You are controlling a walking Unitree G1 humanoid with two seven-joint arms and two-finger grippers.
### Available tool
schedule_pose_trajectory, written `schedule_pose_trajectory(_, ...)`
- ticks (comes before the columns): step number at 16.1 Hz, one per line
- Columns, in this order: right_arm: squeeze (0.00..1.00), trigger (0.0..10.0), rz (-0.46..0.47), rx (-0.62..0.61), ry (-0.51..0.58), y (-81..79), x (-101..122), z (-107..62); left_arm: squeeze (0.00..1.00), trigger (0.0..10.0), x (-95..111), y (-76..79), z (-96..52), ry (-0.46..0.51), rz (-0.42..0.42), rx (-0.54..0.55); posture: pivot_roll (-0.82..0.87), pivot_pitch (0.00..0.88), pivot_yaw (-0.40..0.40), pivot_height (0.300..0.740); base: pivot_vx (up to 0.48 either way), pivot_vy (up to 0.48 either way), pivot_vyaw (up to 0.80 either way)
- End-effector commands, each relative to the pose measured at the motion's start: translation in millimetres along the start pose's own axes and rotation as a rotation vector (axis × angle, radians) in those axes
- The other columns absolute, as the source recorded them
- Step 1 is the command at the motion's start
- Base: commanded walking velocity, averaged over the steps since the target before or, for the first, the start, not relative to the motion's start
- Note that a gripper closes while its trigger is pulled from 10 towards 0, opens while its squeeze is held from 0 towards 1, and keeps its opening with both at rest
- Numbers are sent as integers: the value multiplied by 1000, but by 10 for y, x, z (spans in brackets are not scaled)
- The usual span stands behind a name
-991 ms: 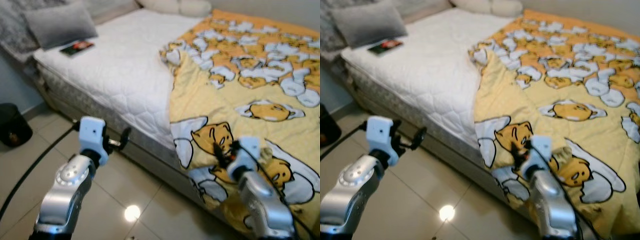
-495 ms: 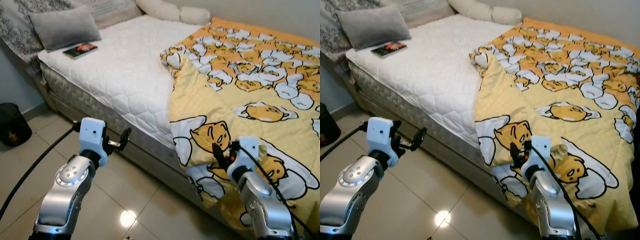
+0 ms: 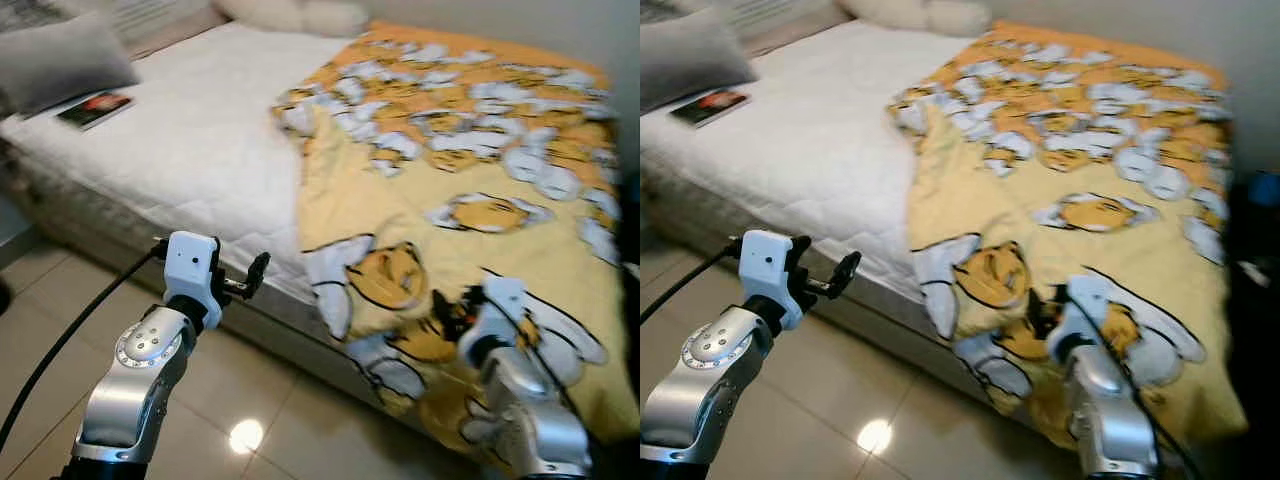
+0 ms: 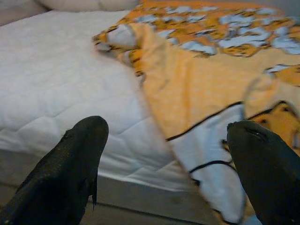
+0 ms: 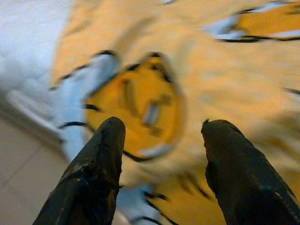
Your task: Clean up the room
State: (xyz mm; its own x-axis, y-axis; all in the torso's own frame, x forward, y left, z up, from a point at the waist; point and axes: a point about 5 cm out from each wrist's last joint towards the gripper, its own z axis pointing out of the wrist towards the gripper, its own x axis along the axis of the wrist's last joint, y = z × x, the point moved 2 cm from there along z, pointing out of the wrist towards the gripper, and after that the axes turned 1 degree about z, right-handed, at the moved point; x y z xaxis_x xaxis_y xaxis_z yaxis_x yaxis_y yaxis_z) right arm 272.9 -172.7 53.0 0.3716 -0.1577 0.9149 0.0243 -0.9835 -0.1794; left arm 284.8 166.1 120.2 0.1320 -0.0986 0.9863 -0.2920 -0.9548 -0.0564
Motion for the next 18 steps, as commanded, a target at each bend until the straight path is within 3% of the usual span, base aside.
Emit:
schedule_pose_trajectory(1,0,10000,-10,-13,15,27,33,7,0,10000,-17,-31,0,-12,7,9,20,0,31,740,337,0,0)
schedule_pose_trajectory(6,0,10000,-56,-4,3,14,22,9,0,10000,-28,-26,-18,-16,8,9,27,0,24,740,331,0,343)
schedule_pose_trajectory(8,0,10000,-16,-20,4,40,7,6,0,10000,-32,-26,-27,-17,8,10,30,0,21,740,317,0,0)
schedule_pose_trajectory(15,0,10000,-83,-44,-22,77,-31,12,0,10000,-51,5,-27,-30,14,-20,23,0,30,740,308,0,0)
schedule_pose_trajectory(16,420,10000,-148,-40,-53,94,-70,36,0,10000,-75,63,-30,-47,19,-84,20,0,33,740,0,0,0)
schedule_pose_trajectory(17,1000,10000,-182,-30,-88,95,-114,63,0,10000,-108,106,-45,-71,42,-138,20,0,34,740,0,0,0)
schedule_pose_trajectory(18,1000,10000,-213,-21,-112,95,-145,86,0,10000,-128,133,-60,-86,50,-175,21,0,34,740,0,0,0)
